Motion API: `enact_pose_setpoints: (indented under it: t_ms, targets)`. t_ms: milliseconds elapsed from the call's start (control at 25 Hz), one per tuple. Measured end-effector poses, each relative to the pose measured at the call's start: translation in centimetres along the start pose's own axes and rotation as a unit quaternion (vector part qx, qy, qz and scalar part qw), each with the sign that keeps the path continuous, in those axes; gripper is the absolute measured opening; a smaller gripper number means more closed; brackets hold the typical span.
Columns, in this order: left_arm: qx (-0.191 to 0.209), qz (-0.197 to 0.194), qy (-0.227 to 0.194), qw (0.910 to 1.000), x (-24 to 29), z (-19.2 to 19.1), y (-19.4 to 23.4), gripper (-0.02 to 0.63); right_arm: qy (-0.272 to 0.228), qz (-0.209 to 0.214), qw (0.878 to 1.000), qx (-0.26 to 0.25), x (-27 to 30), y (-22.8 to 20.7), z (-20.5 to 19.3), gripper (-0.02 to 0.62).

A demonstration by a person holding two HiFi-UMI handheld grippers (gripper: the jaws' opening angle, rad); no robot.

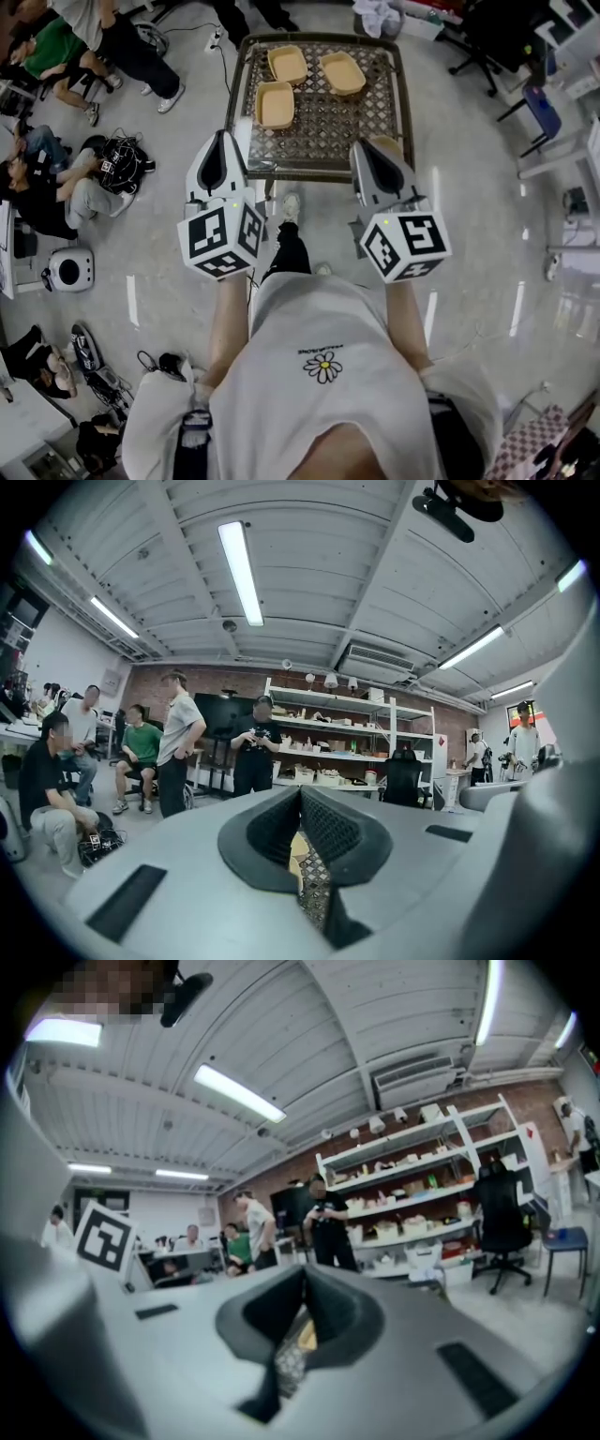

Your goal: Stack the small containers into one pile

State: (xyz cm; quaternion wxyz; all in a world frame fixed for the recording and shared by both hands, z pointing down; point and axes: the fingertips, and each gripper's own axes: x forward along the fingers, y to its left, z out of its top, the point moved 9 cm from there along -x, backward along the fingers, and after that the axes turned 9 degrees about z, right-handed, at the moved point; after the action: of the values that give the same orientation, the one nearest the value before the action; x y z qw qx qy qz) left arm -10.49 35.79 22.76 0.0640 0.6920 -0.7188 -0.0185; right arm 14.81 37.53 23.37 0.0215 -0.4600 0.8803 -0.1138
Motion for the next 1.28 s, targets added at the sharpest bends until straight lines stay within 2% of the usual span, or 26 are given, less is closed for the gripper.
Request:
enact_pose_setpoints:
  t_ms: [120, 240, 360, 600, 720, 840, 1080, 1280]
  targets:
    - [-0.002, 0.0, 0.002, 1.0, 3.0, -0.3, 1.0, 0.026, 0.004, -0.007, 1.0, 0.005, 2.5, -1.0, -0.3, 0.032]
    - [0.022, 0.001, -0.009, 0.9997, 6.1, 0.2, 1.6, 0.026, 0.003, -0.018, 1.0, 0.002, 5.4, -2.3, -0.1, 0.032]
    - [0.022, -0.005, -0.016, 0.9996, 10.5, 0.5, 2.3, 0.026, 0.003, -0.031, 0.999, 0.005, 9.3, -4.2, 0.5, 0.032]
    - [0.016, -0.026, 0.022, 0.9993, 20.6, 0.6, 3.9, 0.026, 0.011, -0.038, 0.999, 0.015, 18.1, -7.5, 1.8, 0.032]
    - [0.022, -0.041, 0.02, 0.9987, 24.9, 1.5, 4.1, 0.026, -0.01, -0.052, 0.999, -0.003, 21.6, -8.6, 3.3, 0.032]
    - [0.008, -0.061, 0.024, 0.9978, 28.3, 2.0, 4.6, 0.026, -0.038, -0.078, 0.996, -0.022, 24.0, -9.4, 4.8, 0.032]
    - [-0.001, -0.061, 0.042, 0.9973, 32.3, 1.4, 4.3, 0.026, -0.008, -0.088, 0.996, -0.017, 27.3, -12.2, 5.1, 0.032]
    - [-0.007, -0.031, 0.061, 0.9976, 33.5, -0.1, 4.2, 0.026, 0.01, -0.084, 0.996, 0.021, 28.6, -14.3, 3.8, 0.032]
